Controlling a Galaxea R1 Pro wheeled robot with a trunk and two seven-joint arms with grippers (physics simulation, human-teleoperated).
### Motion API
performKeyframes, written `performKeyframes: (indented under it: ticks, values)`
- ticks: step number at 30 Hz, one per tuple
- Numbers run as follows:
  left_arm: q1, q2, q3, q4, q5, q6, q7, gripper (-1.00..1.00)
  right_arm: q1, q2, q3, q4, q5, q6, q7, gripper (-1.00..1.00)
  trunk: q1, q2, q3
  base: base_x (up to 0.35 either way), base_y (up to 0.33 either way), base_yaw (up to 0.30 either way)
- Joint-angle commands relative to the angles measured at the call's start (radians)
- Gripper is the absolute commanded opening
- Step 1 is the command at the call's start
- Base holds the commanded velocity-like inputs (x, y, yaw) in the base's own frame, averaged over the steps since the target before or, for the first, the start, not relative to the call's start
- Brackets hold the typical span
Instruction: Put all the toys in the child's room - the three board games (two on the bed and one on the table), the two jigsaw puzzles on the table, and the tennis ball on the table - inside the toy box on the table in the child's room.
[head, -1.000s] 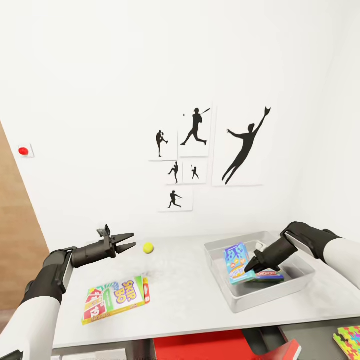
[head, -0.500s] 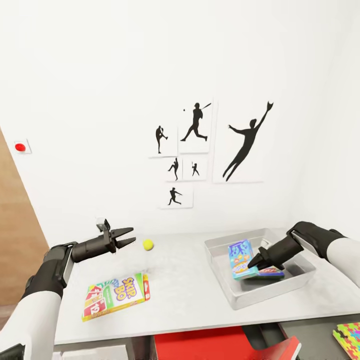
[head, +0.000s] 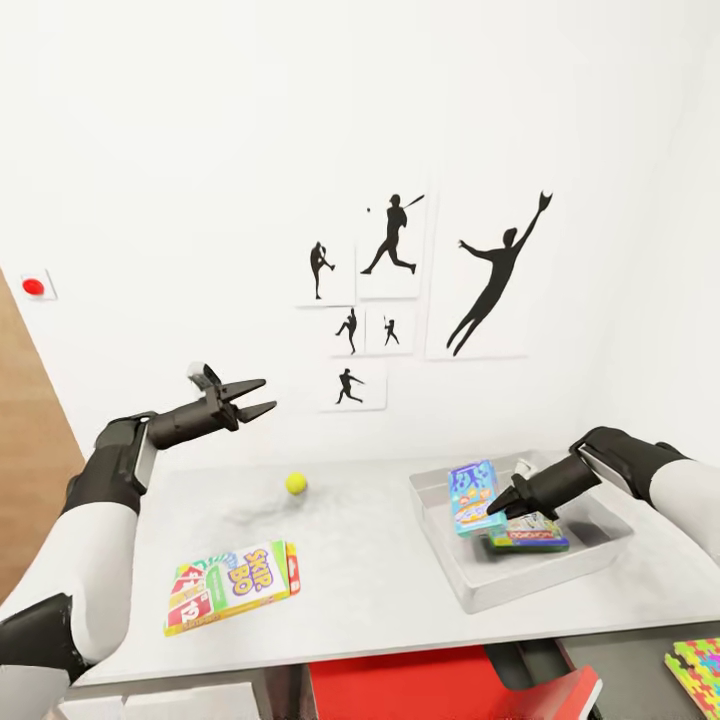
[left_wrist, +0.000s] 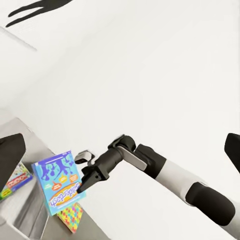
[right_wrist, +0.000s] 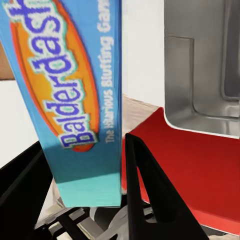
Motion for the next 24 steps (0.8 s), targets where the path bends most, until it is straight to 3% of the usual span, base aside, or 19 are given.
performKeyframes:
  ticks: [1,9,24]
  values:
    - [-0.006,-0.001,0.002,0.005,-0.008,0.010,-0.007,1.00,-0.005,-0.001,0.006,-0.001,-0.003,0.005,0.004,-1.00,0.000,-0.001,-0.002,0.000,0.000,0.000]
    - [-0.050,-0.001,0.002,0.061,-0.009,0.010,-0.007,1.00,-0.035,0.007,0.005,0.052,-0.004,0.005,0.007,-1.00,0.000,-0.001,-0.016,0.000,0.000,0.000]
    - [-0.056,-0.001,0.002,0.067,-0.010,0.010,-0.007,1.00,-0.064,0.024,0.007,0.089,0.000,0.005,0.012,-1.00,0.000,-0.001,-0.040,0.000,0.000,0.000]
